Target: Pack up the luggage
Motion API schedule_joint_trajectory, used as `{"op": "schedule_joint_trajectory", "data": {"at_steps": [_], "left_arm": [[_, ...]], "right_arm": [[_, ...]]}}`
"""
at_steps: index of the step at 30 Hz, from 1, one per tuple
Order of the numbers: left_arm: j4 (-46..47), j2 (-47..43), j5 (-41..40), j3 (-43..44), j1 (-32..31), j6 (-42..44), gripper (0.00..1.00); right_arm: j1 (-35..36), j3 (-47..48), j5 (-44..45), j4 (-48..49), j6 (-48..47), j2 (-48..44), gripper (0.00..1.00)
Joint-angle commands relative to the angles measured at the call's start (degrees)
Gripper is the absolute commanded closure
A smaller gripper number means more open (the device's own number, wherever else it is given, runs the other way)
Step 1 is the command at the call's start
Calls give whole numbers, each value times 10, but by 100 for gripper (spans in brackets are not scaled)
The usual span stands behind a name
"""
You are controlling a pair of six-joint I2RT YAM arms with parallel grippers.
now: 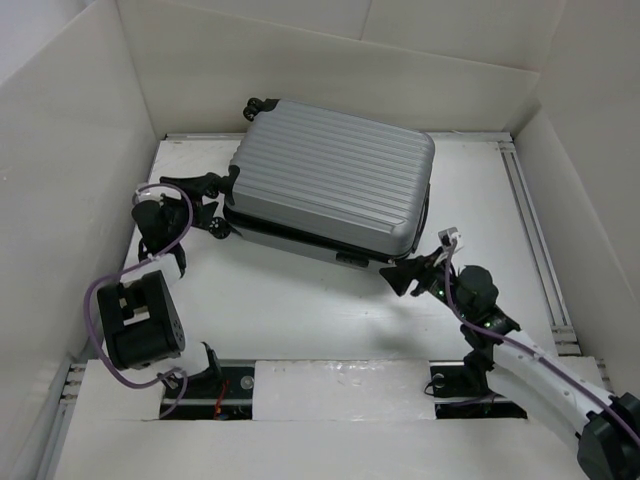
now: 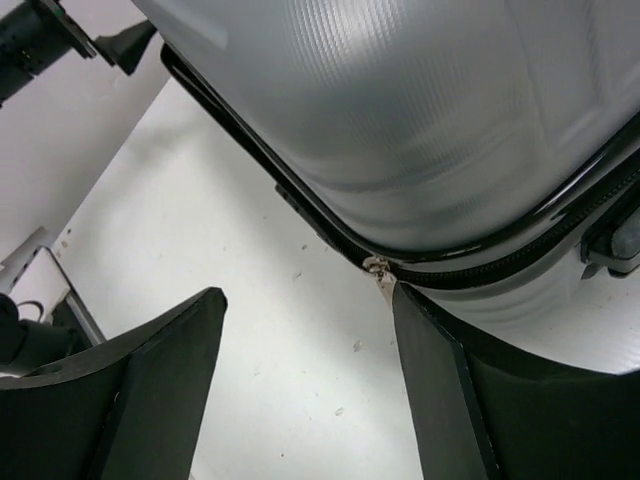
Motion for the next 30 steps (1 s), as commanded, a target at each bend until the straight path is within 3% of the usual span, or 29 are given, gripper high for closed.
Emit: {"op": "schedule_joint_trajectory", "data": {"at_steps": [1, 3, 9, 13, 18, 19, 23, 26, 29, 30], "left_arm": [[34, 19, 13, 39, 3, -7, 5], [40, 36, 13, 48, 3, -7, 6], [98, 75, 25, 68, 3, -22, 28], [131, 100, 32, 79, 3, -42, 29], [204, 142, 52, 84, -3, -72, 39], [213, 142, 52, 84, -3, -78, 51], [233, 156, 62, 84, -3, -86, 70], [233, 156, 62, 84, -3, -86, 77], [233, 144, 62, 76, -3, -86, 96], [233, 130, 62, 69, -3, -92, 100]], "right_arm": [[5, 2, 24, 52, 8, 18, 26], [5, 9, 24, 58, 8, 47, 26], [10, 9, 24, 101, 13, 87, 27], [10, -3, 37, 126, 19, 92, 29], [16, -3, 49, 159, 25, 110, 44], [16, -3, 49, 165, 30, 119, 46], [21, 2, 55, 190, 36, 141, 62], [27, 7, 60, 203, 36, 158, 72], [40, 12, 72, 203, 41, 163, 86], [40, 12, 72, 203, 41, 163, 94]]}}
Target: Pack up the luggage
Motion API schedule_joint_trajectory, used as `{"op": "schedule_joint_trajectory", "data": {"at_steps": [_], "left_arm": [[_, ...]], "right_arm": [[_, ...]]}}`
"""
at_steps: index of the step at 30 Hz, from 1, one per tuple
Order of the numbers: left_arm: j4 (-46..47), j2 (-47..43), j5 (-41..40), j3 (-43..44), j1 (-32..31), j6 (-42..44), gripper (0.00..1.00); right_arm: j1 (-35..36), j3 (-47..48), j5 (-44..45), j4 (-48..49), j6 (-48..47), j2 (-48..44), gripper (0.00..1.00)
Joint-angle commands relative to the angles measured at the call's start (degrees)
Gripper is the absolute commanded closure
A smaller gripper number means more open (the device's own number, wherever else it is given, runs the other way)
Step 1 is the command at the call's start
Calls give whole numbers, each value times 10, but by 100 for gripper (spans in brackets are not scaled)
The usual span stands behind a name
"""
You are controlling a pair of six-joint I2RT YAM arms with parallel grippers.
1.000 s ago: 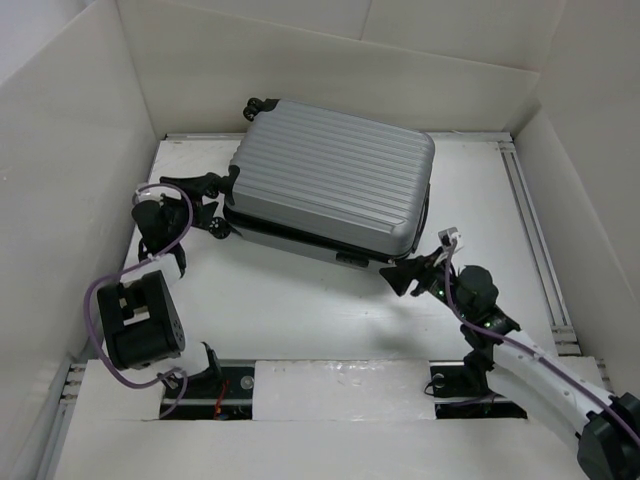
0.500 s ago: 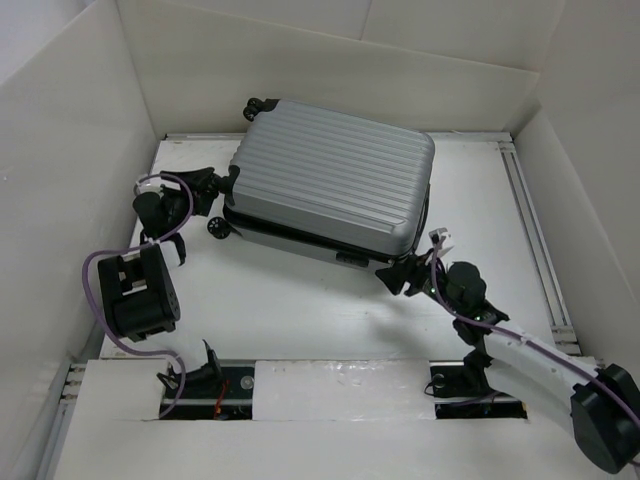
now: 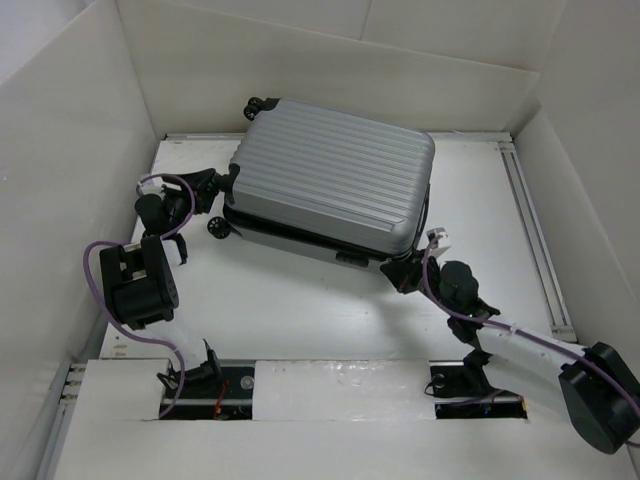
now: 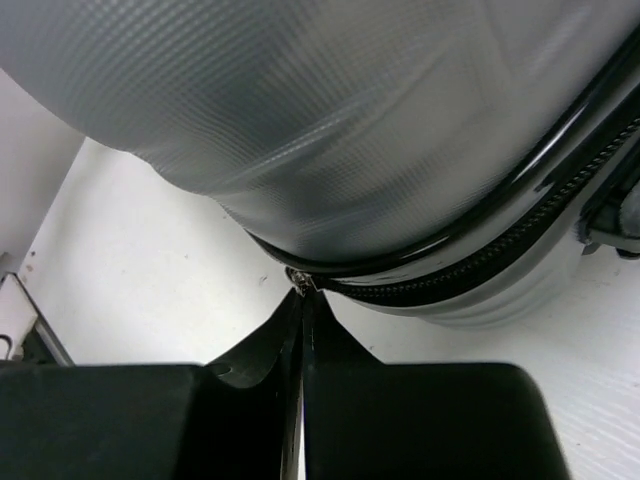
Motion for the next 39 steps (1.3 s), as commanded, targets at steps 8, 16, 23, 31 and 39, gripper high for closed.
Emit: {"op": "schedule_joint_trajectory", "data": {"at_steps": [8, 16, 23, 31, 39], "left_arm": [[-93, -192, 1, -32, -8, 63, 100], [-165, -290, -28, -103, -8, 111, 100], [-105, -275, -21, -167, -14, 80, 100], [-138, -321, -3, -189, 4, 93, 100], [-182, -321, 2, -139, 4, 113, 100]], "right_arm": [[75, 31, 87, -8, 28, -76, 100], [133, 65, 172, -157, 82, -138, 100], [240, 201, 219, -117, 87, 85, 100], [318, 248, 369, -233, 101, 95, 90], [270, 83, 412, -378, 129, -222, 61]]}}
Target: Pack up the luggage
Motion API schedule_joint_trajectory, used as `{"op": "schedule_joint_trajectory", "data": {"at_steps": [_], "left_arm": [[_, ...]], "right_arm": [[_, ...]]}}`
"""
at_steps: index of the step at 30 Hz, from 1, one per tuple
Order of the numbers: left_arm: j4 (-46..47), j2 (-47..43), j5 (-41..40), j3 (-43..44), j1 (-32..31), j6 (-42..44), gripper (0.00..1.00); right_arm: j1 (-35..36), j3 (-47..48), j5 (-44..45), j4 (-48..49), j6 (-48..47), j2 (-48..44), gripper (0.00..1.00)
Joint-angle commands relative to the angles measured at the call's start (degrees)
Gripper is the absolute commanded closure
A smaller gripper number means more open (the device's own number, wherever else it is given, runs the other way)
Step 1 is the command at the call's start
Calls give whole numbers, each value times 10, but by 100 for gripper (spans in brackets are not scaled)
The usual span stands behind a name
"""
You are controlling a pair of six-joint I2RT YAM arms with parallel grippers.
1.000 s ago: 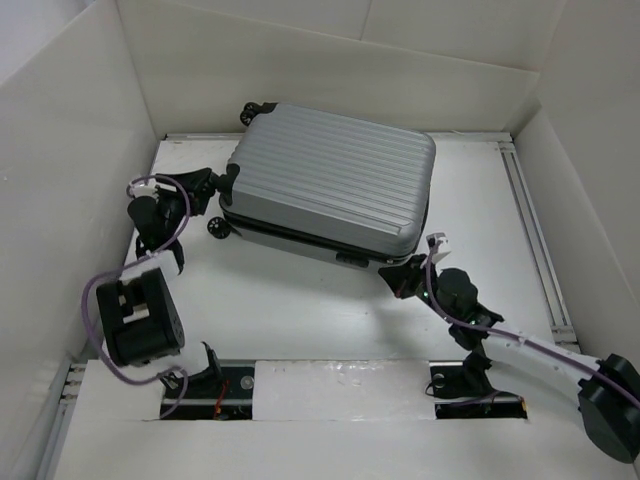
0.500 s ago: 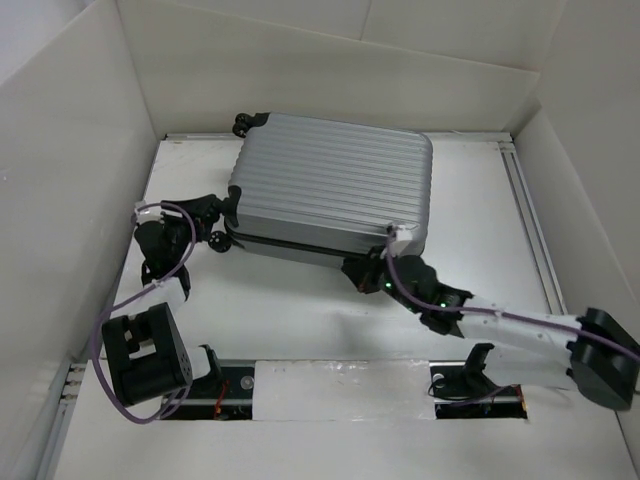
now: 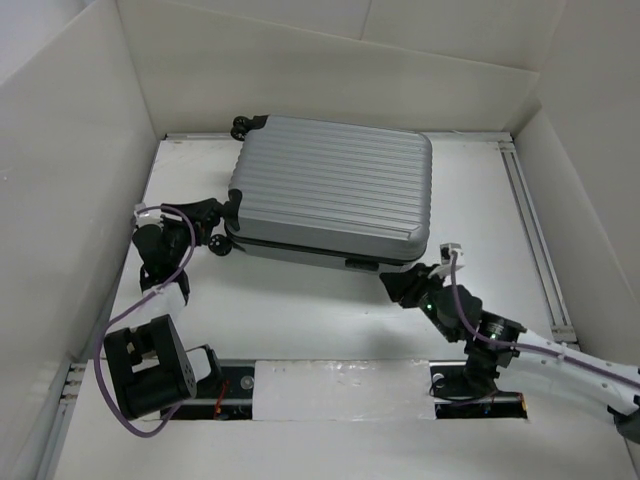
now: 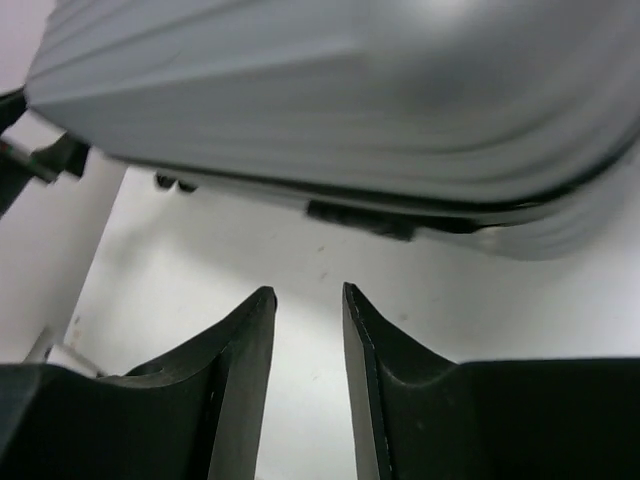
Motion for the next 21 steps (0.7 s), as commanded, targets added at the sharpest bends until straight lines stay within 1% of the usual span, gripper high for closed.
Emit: {"op": "schedule_joint_trajectory", "data": {"at_steps": [1, 4, 6, 7, 8, 10, 11, 15, 18, 19, 20, 21], "left_arm": [[-4, -15, 58, 44, -5, 23, 100], [-4, -8, 53, 54, -5, 23, 100], [2, 6, 53, 54, -5, 23, 100], [10, 12, 53, 54, 1, 12, 100], [30, 18, 59, 54, 1, 4, 100], [38, 27, 67, 54, 7, -8, 100], [38, 32, 67, 60, 7, -8, 100], [38, 37, 67, 60, 7, -8, 100], [43, 43, 61, 60, 7, -8, 100], [43, 43, 61, 67, 7, -8, 100], [43, 43, 56, 67, 7, -8, 100], [43, 43, 56, 67, 7, -8, 100]], "right_arm": [[-31, -16, 38, -86, 15, -57, 61], [-61, -16, 38, -98, 15, -47, 61], [-81, -16, 32, -98, 10, -26, 56], [-89, -9, 26, -85, -3, -12, 52], [-98, 1, 19, -69, -24, 20, 51], [-120, 25, 6, -64, -40, 54, 51], [-120, 31, 6, -58, -49, 84, 51], [-125, 52, 13, -37, -80, 134, 51], [-125, 52, 13, 0, -92, 148, 51], [-125, 52, 21, 17, -98, 156, 53], [-125, 46, 26, 28, -103, 156, 53], [-125, 46, 34, 39, -103, 162, 56]]}}
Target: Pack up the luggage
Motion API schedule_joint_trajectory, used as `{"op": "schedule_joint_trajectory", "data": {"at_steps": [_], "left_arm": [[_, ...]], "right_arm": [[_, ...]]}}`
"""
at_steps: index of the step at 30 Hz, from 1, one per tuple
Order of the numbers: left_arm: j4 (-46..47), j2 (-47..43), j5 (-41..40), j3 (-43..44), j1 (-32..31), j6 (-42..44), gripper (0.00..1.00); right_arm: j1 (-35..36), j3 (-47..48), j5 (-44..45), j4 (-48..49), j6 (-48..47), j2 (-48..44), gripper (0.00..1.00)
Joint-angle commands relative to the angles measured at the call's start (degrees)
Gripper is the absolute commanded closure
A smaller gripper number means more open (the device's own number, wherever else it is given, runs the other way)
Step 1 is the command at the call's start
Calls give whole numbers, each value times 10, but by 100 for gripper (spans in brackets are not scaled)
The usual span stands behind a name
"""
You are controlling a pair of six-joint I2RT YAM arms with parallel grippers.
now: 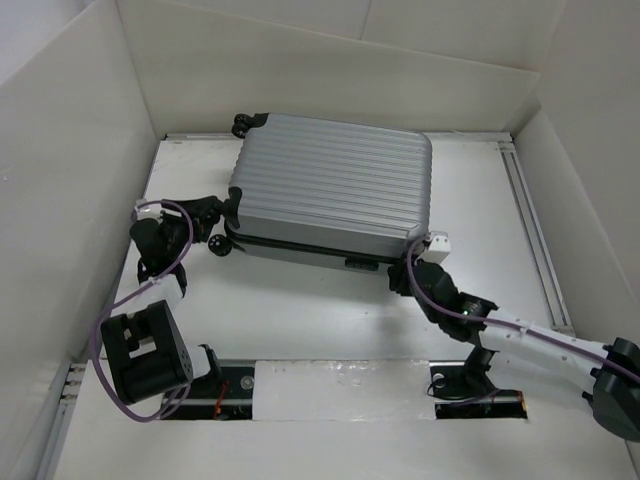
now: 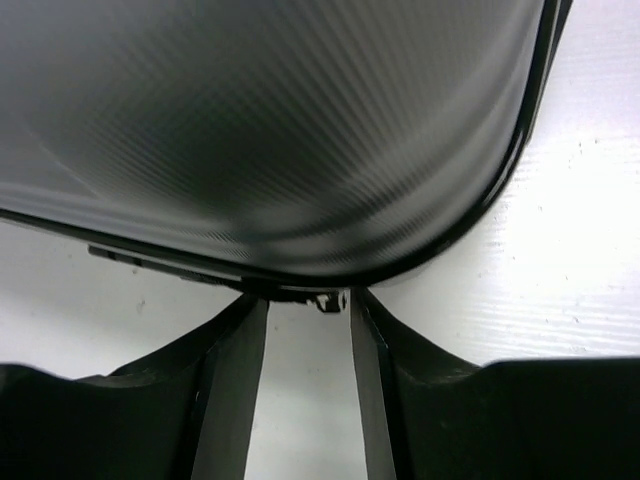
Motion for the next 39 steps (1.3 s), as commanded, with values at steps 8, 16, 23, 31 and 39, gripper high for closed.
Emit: {"op": "schedule_joint_trajectory", "data": {"at_steps": [8, 16, 23, 31, 39], "left_arm": [[32, -8, 16, 38, -2, 9, 100], [37, -13, 16, 33, -2, 9, 100], [37, -20, 16, 28, -2, 14, 100], [37, -37, -2, 17, -43, 9, 100], [45, -104, -16, -8, -128, -11, 100]], "right_arm": [[-2, 8, 92, 138, -30, 39, 65], [-2, -18, 136, 214, -30, 45, 87], [-2, -18, 126, 226, -24, 34, 100], [84, 15, -37, 249, 41, 59, 100], [196, 246, -114, 236, 28, 315, 100]]}}
